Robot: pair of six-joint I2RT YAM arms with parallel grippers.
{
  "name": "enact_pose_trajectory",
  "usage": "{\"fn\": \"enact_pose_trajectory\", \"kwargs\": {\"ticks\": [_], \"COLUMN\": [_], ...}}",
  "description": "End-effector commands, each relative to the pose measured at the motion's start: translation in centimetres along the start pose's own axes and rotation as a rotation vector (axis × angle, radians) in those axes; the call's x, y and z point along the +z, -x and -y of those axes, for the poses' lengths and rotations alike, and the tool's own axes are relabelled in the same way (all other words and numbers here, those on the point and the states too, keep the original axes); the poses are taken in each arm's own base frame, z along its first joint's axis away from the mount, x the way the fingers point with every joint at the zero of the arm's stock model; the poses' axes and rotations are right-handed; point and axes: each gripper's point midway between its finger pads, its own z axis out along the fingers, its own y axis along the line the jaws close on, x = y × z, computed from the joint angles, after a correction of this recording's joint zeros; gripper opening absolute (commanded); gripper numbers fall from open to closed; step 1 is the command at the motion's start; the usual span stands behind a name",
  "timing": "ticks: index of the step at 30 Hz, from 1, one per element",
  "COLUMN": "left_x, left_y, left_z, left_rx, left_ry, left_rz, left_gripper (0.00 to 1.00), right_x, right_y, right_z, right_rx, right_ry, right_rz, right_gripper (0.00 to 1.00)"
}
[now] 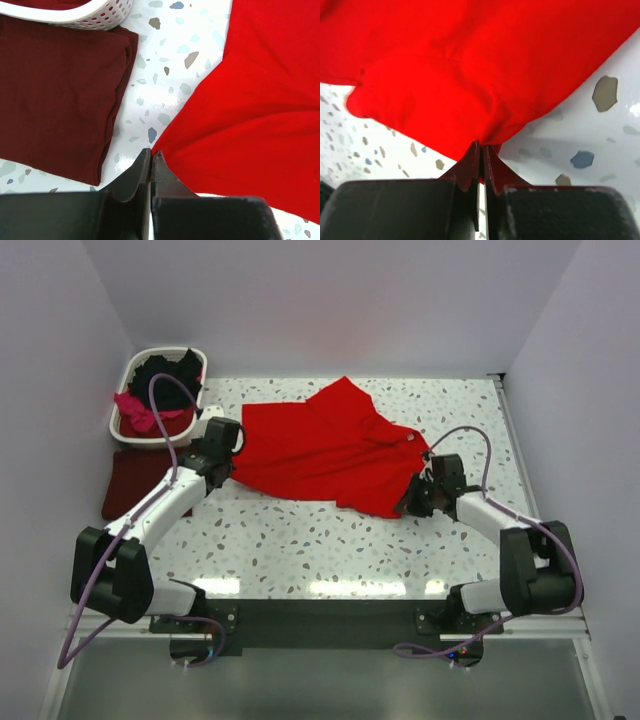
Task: Fold and stack the t-shirts
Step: Flatten the tshirt out
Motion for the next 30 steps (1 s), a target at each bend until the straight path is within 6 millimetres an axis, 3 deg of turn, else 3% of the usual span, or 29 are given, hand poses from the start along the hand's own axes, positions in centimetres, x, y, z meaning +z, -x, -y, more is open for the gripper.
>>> {"fn": "enact_pose_trajectory", "kwargs": {"ticks": [1,3,4,5,7,8,10,11,13,15,19,20,27,30], "left_x": [-0.6,-0.8,-0.9,-1.1,-1.3,-1.3,-1.5,-1.5,-1.5,-1.5,-1.3,-1.2,-1.0,-1.0], "left_y": [2.2,2.5,2.6,2.8,3.0,3.1,3.2,3.2,3.1,3.2,2.9,2.8,2.6,2.7], "left_z": [-1.4,-1.9,-2.1,-2.3,-2.6,-2.9,-3.1,-3.2,-3.2,-3.0,-2.8,-2.7,-2.0,-1.9], "left_rx": [-0.022,-0.027,-0.026,-0.028,-0.032,-0.031,-0.034,-0.033,-0.034,-0.037,-0.031,-0.026,-0.025,-0.026], "left_ry": [0.055,0.076,0.082,0.088,0.097,0.110,0.118,0.122,0.123,0.112,0.104,0.099,0.067,0.068], "left_rz": [0.079,0.092,0.093,0.105,0.113,0.117,0.124,0.126,0.128,0.128,0.118,0.114,0.099,0.101], "left_gripper": [0.00,0.00,0.00,0.00,0.00,0.00,0.00,0.00,0.00,0.00,0.00,0.00,0.00,0.00], "right_x": [-5.5,-8.4,-10.4,-11.8,-14.0,-14.8,-16.2,-16.7,-17.4,-16.7,-14.9,-14.3,-6.4,-3.8], "right_y": [3.4,4.2,5.9,4.3,4.4,3.3,2.9,2.8,3.2,4.1,4.8,6.3,7.2,8.4], "right_z": [-2.4,-3.0,-4.3,-3.8,-4.7,-4.6,-4.6,-4.5,-4.2,-4.2,-4.7,-4.9,-3.5,-1.9], "right_rx": [-0.053,-0.068,-0.083,-0.069,-0.093,-0.086,-0.091,-0.092,-0.100,-0.109,-0.098,-0.110,-0.076,-0.059], "right_ry": [-0.035,-0.079,-0.084,-0.129,-0.128,-0.139,-0.142,-0.147,-0.168,-0.165,-0.127,-0.116,-0.075,-0.128], "right_rz": [0.059,0.060,0.093,0.020,0.009,-0.028,0.000,0.014,0.066,0.095,0.089,0.153,0.109,0.132], "right_gripper": [0.00,0.00,0.00,0.00,0.00,0.02,0.10,0.15,0.44,0.56,0.58,0.59,0.42,0.41]}}
